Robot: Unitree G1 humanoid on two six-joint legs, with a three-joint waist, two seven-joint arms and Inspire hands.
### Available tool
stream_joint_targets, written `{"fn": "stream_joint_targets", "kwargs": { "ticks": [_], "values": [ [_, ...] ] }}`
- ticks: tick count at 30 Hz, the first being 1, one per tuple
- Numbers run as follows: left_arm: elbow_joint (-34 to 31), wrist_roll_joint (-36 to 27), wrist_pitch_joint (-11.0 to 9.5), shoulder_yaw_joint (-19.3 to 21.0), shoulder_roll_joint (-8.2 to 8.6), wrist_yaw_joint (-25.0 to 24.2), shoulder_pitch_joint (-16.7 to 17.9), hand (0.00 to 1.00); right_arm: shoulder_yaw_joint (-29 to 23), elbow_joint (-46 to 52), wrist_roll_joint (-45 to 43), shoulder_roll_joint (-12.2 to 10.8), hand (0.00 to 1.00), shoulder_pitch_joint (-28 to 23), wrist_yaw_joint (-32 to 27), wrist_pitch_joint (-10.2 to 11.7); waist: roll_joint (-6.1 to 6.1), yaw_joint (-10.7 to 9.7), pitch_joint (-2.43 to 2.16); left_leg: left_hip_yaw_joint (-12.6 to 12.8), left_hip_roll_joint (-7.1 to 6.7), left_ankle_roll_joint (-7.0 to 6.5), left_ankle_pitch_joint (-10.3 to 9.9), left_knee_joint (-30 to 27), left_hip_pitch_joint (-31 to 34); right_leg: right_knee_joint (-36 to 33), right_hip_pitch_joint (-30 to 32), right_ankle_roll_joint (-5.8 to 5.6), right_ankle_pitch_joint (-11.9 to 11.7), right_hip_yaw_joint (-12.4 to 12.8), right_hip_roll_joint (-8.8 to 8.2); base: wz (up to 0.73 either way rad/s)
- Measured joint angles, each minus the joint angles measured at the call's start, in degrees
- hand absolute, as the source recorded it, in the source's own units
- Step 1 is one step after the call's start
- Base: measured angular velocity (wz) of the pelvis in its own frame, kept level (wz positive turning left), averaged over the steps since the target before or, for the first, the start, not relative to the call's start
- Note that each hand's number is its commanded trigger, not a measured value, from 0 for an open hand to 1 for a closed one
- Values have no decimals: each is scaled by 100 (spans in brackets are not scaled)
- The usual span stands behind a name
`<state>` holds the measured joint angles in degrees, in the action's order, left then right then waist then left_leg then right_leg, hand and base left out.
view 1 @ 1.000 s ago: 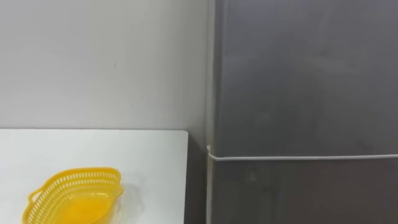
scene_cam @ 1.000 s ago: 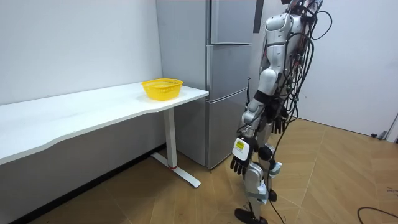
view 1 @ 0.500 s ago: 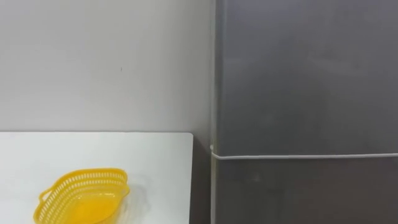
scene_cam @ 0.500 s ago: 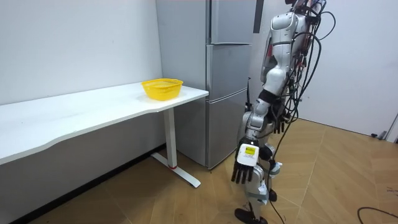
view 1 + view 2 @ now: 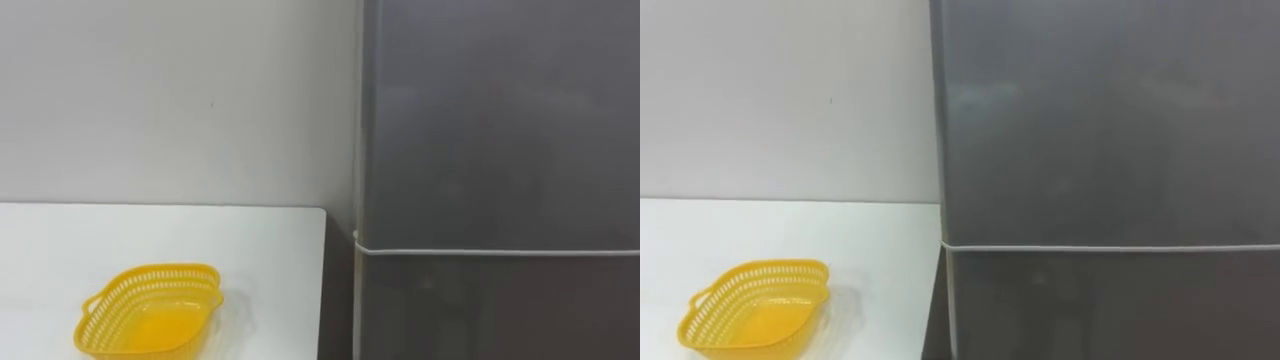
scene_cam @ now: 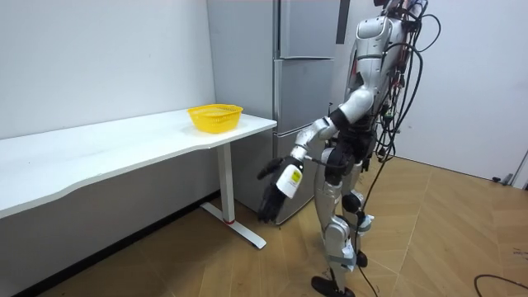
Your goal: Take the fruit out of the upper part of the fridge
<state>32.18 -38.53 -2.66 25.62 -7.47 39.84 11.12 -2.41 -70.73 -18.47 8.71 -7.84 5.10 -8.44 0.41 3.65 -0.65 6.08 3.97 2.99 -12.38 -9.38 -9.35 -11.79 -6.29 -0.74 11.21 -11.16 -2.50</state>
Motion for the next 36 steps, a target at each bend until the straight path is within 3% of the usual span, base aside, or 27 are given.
{"fn": "stream_joint_targets", "kwargs": {
  "ticks": [6,12,17,23,31,36],
  "values": [
    [-1358,54,-574,-3,-1,635,-8,0,-1,104,-226,40,0,-26,83,161,-35,5,11,-18,-30,-2,2,-2,14,-20,30,-23,16,-3,-34,0],
    [-1764,66,-891,-121,-14,877,-3,0,4,190,-223,55,0,-72,273,217,-85,-4,30,-72,-57,-3,1,-2,9,1,36,-36,23,0,-55,0],
    [-1763,73,-925,-296,-14,948,-3,0,4,190,-225,56,0,-76,379,264,-99,-4,39,-156,-62,-3,1,0,14,-3,31,-36,23,-4,-47,0],
    [-1871,153,-1130,-334,-16,986,-3,0,63,190,-245,63,0,-98,363,357,-91,22,39,-147,-62,-2,1,2,24,3,47,-36,23,36,-40,-1],
    [-3229,806,-1291,-327,-89,1006,-10,0,40,190,-273,99,0,-154,325,469,-34,-27,37,-208,-67,-3,1,-4,22,-1,30,-38,22,8,-46,1],
    [-4146,1181,-1284,-482,-90,409,-7,0,51,201,-405,78,0,-252,516,466,-41,-47,40,-234,-67,-3,1,-19,64,6,37,-39,22,-39,-47,4]
  ]
}}
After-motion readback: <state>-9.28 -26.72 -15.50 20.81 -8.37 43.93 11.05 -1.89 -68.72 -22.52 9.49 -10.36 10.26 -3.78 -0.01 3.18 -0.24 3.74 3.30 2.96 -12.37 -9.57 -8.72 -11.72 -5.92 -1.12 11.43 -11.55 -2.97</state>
